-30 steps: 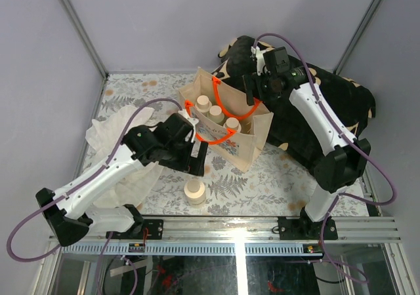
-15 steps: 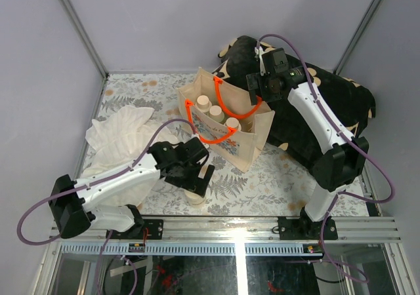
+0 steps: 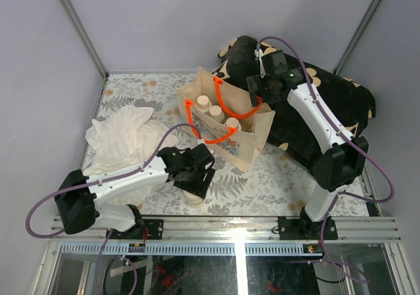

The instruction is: Place the personal care products into the canvas bag

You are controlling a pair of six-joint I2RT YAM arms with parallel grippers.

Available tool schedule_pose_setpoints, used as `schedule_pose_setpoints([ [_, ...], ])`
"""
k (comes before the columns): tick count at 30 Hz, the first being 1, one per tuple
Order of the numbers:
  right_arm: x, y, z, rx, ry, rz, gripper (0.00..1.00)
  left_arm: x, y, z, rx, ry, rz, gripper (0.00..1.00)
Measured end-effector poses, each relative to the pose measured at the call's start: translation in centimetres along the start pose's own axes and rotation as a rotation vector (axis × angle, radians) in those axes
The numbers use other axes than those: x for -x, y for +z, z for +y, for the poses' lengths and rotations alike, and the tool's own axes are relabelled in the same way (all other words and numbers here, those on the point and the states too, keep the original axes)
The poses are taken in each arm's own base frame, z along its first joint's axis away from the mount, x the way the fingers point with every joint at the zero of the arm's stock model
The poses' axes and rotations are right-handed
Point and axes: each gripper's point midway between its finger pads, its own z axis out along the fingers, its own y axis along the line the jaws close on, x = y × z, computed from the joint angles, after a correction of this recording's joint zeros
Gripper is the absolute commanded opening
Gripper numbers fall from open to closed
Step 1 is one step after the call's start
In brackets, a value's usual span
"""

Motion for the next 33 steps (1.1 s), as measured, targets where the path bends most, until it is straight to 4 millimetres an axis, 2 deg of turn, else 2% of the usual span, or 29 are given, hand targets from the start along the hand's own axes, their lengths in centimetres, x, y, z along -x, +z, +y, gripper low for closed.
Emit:
schedule_pose_setpoints([
  [2,0.0,0.0,0.0,-0.001,0.0,0.0,1.0,0.0,0.0,-0.2,-0.003,0.005,-0.002,0.18],
  [4,0.0,0.0,0.0,-0.001,0.0,0.0,0.99,-0.1,0.0,-0.3,-0.001,0.007,0.0,0.01],
  [11,-0.3,0.2,0.0,-0.001,-0.002,0.007,1.0,-0.2,-0.3,-0.3,0.003,0.002,0.011,0.0],
  [14,-0.4,0.2,0.0,0.0,-0.002,0.007,0.99,0.3,-1.8,-0.8,-0.002,0.002,0.015,0.0],
  [18,-0.4,0.4,0.1,0.005,-0.001,0.005,0.99,3.8,-6.2,-3.9,-0.103,0.009,-0.092,0.0],
  [21,-0.5,0.7,0.3,0.01,-0.001,0.006,1.0,6.9,-11.1,-6.5,-0.211,0.02,-0.219,0.0],
  [24,-0.6,0.8,0.3,0.011,0.0,0.005,1.0,9.2,-15.9,-8.1,-0.289,0.031,-0.324,0.0],
  [29,-0.6,0.8,0.3,0.012,0.001,0.005,1.0,12.4,-22.4,-8.8,-0.353,0.048,-0.474,0.0],
  [33,-0.6,0.8,0.3,0.01,0.004,0.006,1.0,15.3,-25.0,-8.2,-0.326,0.075,-0.583,0.0],
])
